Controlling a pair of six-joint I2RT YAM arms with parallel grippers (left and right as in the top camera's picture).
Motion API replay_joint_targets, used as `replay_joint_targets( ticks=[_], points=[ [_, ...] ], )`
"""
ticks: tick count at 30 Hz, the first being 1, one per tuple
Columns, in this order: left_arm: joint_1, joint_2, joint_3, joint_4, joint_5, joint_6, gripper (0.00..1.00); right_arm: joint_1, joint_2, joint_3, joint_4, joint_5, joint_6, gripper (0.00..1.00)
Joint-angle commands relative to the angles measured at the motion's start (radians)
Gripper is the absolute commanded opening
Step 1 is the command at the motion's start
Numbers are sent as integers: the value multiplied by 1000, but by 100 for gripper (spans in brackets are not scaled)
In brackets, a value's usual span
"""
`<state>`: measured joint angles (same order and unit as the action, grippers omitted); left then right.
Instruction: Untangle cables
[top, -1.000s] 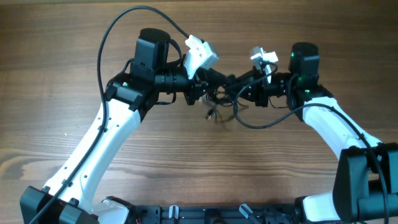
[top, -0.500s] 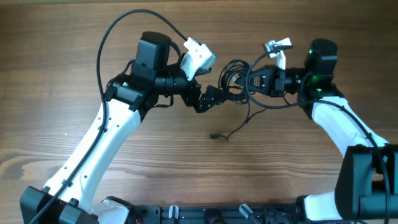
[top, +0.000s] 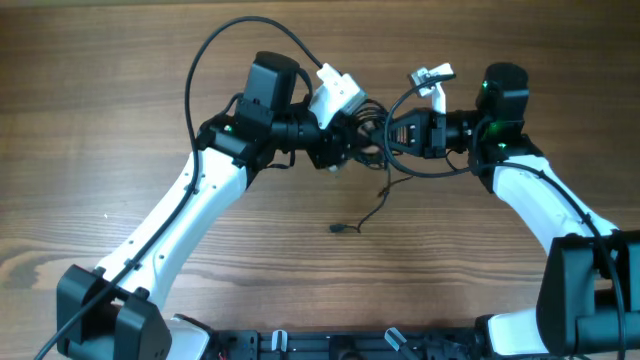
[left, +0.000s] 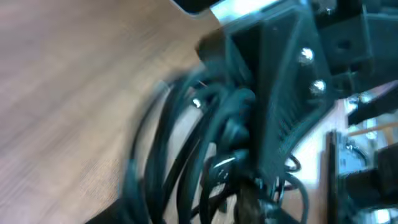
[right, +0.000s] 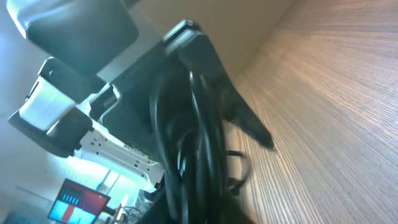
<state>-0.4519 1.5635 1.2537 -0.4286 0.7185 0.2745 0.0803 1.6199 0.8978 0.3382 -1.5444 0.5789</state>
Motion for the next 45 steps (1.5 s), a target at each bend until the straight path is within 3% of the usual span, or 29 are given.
replay_joint_targets(
  ticks=[1, 3, 5, 9, 11, 14, 15, 18, 21, 24, 30, 34, 37, 40, 45],
  points=[
    [7, 4, 9, 44, -40, -22, 9, 14, 11, 3, 2, -20, -5, 29],
    [11, 4, 9, 59, -40, -65, 4, 14, 11, 3, 2, 44, -64, 64],
    [17, 4, 9, 63, -40, -98, 4, 14, 11, 3, 2, 159, -116, 77],
    [51, 4, 9, 62, -40, -196, 4, 14, 11, 3, -4, 330, -115, 88],
    [72, 4, 9, 55, -36, -204, 4, 14, 11, 3, -9, 424, -46, 89],
    [97, 4, 9, 16, -35, -98, 4, 2, 11, 3, 0, 506, 54, 89],
    [103, 4, 9, 11, -35, -99, 4, -5, 11, 3, 2, 525, 42, 91],
    [133, 4, 9, 4, -34, -220, 4, -8, 11, 3, -47, 634, -179, 93],
    [173, 4, 9, 5, 60, -321, 4, -8, 11, 3, -171, 786, -186, 95],
    [200, 4, 9, 5, 219, -321, 4, 9, 15, 3, -242, 774, -185, 94],
    [201, 4, 9, 6, 223, -422, 4, 87, 15, 3, -269, 541, -186, 93],
    [202, 4, 9, 2, 100, -466, 4, 96, 15, 3, -294, 421, -187, 88],
    [202, 4, 9, -2, -32, -486, 4, 96, 15, 3, -348, 418, -218, 88],
    [202, 4, 9, -2, -146, -584, 4, 97, 15, 3, -370, 417, -231, 89],
    [201, 4, 9, -2, -161, -631, 4, 97, 15, 3, -407, 422, -235, 89]
  ],
)
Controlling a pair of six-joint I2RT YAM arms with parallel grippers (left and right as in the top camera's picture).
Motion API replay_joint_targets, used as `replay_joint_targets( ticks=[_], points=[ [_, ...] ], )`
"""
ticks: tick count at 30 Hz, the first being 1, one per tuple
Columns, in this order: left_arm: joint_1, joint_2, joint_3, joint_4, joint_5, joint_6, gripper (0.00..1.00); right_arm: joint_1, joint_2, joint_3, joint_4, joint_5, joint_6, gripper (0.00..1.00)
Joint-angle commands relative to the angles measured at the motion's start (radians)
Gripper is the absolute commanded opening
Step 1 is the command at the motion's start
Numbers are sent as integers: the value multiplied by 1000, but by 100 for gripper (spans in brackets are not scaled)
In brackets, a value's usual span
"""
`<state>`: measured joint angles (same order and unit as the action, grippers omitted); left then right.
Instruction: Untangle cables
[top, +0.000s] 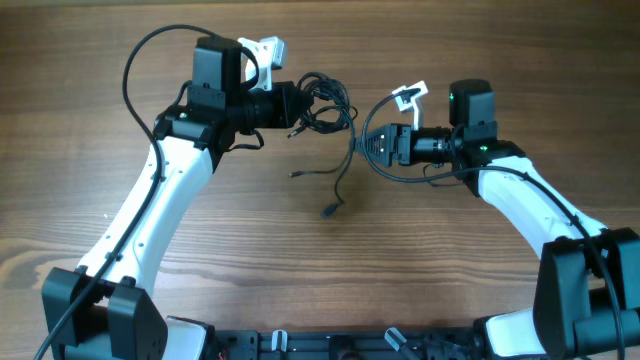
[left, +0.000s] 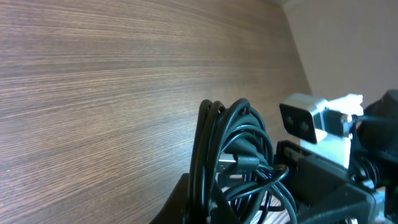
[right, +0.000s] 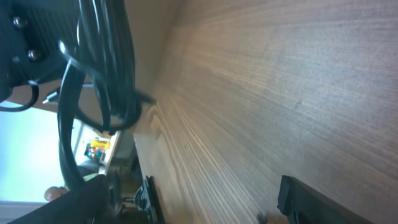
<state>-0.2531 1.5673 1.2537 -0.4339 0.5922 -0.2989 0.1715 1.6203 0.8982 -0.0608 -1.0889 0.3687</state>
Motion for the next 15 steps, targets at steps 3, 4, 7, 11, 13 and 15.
replay_joint_targets(
  ticks=[3, 4, 7, 11, 13, 15],
  points=[
    [-13, 0, 9, -11, 2, -57, 4, 5, 14, 3, 40, 29, -26, 89],
    [-22, 0, 9, -24, 2, -57, 4, 5, 14, 3, 64, 61, -25, 89],
    [-40, 0, 9, -54, 2, -53, 4, 5, 14, 3, 114, 151, -24, 89],
    [-60, 0, 9, -52, 29, -54, 4, 5, 16, 3, 121, 367, 18, 88],
    [-60, 0, 9, -53, 75, -53, 4, 5, 16, 3, 147, 394, 32, 88],
    [-60, 0, 9, -53, 111, -53, 4, 5, 16, 3, 166, 394, 47, 88]
  ],
)
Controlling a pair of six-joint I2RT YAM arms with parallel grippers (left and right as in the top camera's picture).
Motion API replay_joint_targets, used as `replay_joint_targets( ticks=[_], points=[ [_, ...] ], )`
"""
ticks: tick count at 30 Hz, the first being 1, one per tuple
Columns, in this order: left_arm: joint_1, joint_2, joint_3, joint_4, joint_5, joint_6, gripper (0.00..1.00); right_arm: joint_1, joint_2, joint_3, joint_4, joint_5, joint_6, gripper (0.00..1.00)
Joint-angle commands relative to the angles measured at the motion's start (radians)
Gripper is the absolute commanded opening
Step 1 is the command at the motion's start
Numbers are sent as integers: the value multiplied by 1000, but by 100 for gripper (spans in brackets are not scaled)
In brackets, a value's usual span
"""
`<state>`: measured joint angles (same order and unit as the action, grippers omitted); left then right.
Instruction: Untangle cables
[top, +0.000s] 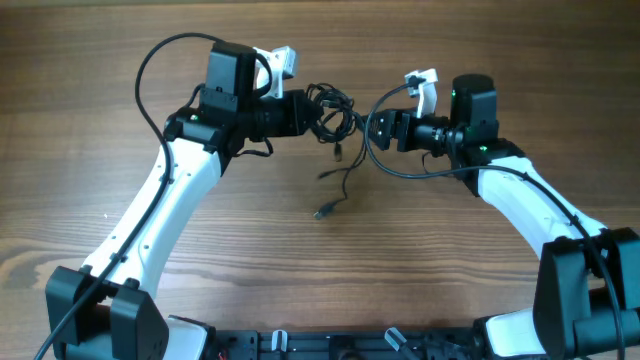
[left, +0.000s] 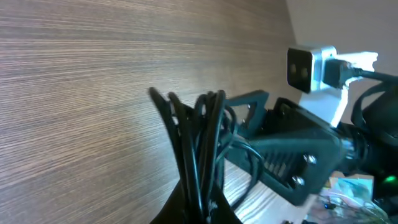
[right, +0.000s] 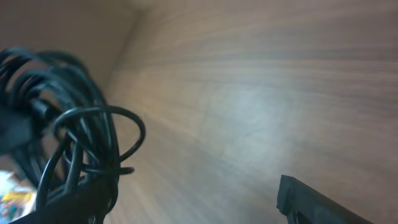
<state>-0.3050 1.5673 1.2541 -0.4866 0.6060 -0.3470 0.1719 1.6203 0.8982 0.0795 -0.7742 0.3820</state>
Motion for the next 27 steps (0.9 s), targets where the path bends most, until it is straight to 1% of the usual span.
replay_joint_targets(
  ticks=[1, 4, 7, 9, 10, 12, 16, 19, 20, 21, 23, 25, 27],
  points=[
    [-7, 0, 8, 0, 122, -5, 4, 5, 17, 3, 33, 79, 37, 89],
    [-7, 0, 8, 12, 155, -5, 4, 6, 21, 3, 32, 79, 37, 89],
    [-7, 0, 8, 68, 209, -5, 4, 6, 32, 3, 31, 79, 25, 89],
    [-2, 0, 8, 103, 266, -5, 4, 6, 39, 3, 31, 79, 8, 89],
    [11, 0, 8, 109, 319, -5, 4, 6, 47, 3, 33, 51, -32, 92],
    [26, 0, 8, 106, 369, -5, 4, 6, 50, 3, 42, -57, -114, 93],
    [57, 0, 8, 85, 374, -5, 4, 3, 51, 3, 77, -251, -151, 92],
    [106, 0, 8, 43, 374, -1, 4, -30, 51, 3, 96, -480, -200, 92],
    [116, 0, 8, 41, 378, -1, 4, -45, 51, 3, 131, -574, -198, 92],
    [121, 0, 8, 42, 390, -1, 4, -51, 51, 3, 158, -613, -191, 92],
    [120, 1, 8, 41, 410, -1, 4, -52, 51, 3, 176, -591, -156, 92],
    [113, 4, 8, 41, 440, 2, 4, -51, 51, 3, 188, -493, -87, 92],
    [103, 6, 8, 41, 446, 2, 4, -52, 51, 3, 219, -467, -50, 93]
  ],
)
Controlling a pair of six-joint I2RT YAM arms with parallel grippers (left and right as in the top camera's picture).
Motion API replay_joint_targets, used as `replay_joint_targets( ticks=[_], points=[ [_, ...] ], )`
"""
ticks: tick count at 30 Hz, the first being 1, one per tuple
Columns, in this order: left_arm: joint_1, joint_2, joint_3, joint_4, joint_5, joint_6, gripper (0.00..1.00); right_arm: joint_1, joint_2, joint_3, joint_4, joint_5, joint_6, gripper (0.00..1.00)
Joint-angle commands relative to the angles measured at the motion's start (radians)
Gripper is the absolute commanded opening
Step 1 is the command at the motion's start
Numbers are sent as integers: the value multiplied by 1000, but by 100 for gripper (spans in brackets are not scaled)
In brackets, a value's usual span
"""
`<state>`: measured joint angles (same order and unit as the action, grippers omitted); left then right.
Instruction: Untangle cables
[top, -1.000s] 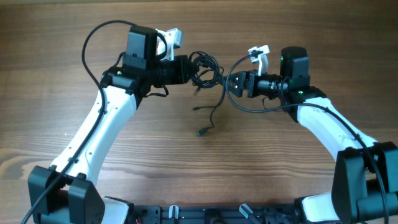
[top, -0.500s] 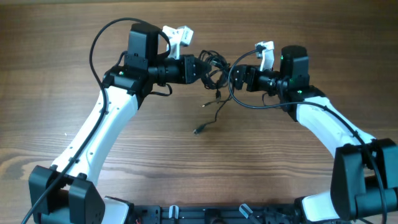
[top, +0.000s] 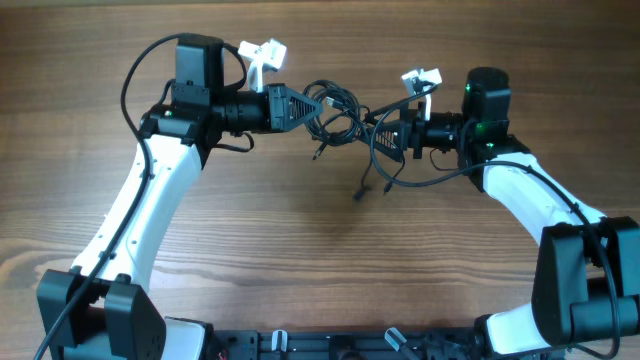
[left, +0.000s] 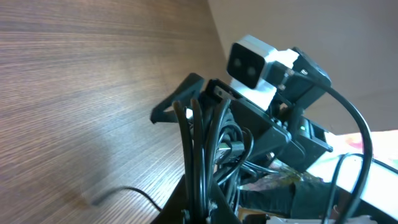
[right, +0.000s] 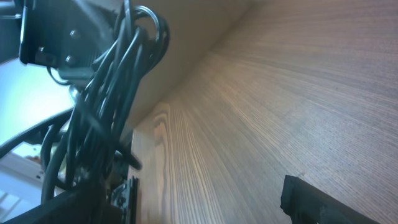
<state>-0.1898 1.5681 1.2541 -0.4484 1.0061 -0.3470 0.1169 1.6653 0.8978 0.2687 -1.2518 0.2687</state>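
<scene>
A tangle of black cables (top: 335, 112) hangs above the wooden table between the two arms. My left gripper (top: 303, 107) is shut on the bundle; in the left wrist view its strands (left: 205, 140) rise straight out of the shut gripper (left: 202, 202). My right gripper (top: 393, 135) stands just right of the tangle with its jaws wide apart. In the right wrist view the cables (right: 109, 81) run past its left finger (right: 74, 202), and the gripper (right: 193, 205) holds nothing. A cable loop (top: 385, 165) sags under it. One loose end (top: 358, 193) dangles near the table.
The brown wooden table (top: 300, 260) lies under both arms. The left arm's own black lead (top: 135, 65) arcs over its wrist. Black fittings (top: 330, 345) line the near edge. The white camera housing (left: 258, 53) of the right wrist faces my left gripper.
The left gripper with the bundle sits a little higher and further left, the right gripper slightly further right. The tangle is stretched wider between them. The dangling end has shifted right.
Both grippers were pressed together at the tangle at the table's far middle. Then they stood apart, the left holding the bundle, a loop by the open right gripper. They came closer again, and now the bundle is spread between them.
</scene>
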Motion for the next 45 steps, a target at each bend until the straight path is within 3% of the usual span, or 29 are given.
replay_joint_targets(
  ticks=[1, 8, 19, 22, 29, 34, 39, 44, 45],
  points=[
    [-17, 5, 8, 3, 45, 2, 4, 3, 6, 3, 62, 18, 103, 93],
    [-62, 5, 8, 4, 117, 2, 4, 6, 6, 3, 121, 253, 314, 93],
    [-64, 5, 8, 72, 228, 2, 4, 116, 7, 3, 77, 409, 304, 97],
    [-63, 5, 8, 74, 235, 2, 4, 119, 7, 3, 33, 425, 238, 98],
    [-64, 5, 8, 76, 287, 2, 4, -2, 7, 3, -332, 1039, 314, 99],
    [-64, 5, 8, 74, 158, 2, 4, -109, 7, 3, -360, 988, 279, 100],
    [-64, 5, 8, 23, -190, 2, 6, -131, 6, 3, -360, 705, 111, 100],
    [-64, 5, 8, -20, -272, 2, 8, -129, 6, 3, -358, 460, 79, 100],
    [-64, 5, 8, -19, -272, 2, 14, -126, 7, 3, -356, 389, 79, 100]
  ],
)
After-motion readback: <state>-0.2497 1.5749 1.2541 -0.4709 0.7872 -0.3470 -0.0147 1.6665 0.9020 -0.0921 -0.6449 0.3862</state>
